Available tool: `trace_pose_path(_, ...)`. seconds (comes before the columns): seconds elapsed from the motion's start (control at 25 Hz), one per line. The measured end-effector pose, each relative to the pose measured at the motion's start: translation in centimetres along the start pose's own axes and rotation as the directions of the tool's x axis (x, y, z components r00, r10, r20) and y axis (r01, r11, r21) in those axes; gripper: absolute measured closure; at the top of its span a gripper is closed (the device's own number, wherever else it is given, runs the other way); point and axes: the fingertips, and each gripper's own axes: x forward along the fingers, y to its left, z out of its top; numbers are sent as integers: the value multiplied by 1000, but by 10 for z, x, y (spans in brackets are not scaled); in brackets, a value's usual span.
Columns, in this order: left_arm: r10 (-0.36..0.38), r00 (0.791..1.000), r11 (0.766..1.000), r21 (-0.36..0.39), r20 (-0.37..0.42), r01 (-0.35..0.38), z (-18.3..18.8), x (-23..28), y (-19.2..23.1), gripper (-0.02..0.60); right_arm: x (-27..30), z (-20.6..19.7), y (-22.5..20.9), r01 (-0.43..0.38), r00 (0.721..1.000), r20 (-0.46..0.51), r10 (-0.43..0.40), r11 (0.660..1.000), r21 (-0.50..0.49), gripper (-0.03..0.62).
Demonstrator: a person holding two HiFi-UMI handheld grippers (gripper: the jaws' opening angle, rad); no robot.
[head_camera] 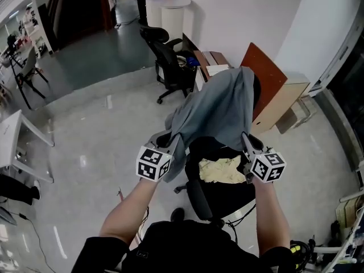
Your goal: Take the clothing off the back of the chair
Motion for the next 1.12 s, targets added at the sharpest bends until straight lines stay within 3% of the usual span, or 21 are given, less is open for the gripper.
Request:
trace_pose_path(0.32, -10, 999, 1000, 20, 41, 10, 18, -19, -27, 554, -36, -10, 46, -90, 996, 14, 90, 996, -8, 568)
trace_pose_path(0.68, -14, 997, 1000, 7, 73, 13, 26, -50, -90, 554, -104, -28, 92, -200, 979, 33, 199, 980, 1, 568)
trace_pose_path(1.12, 46, 998, 999, -7, 45, -45, 0, -115, -139, 554, -172, -55, 147, -332, 943, 52, 330, 943, 28, 568)
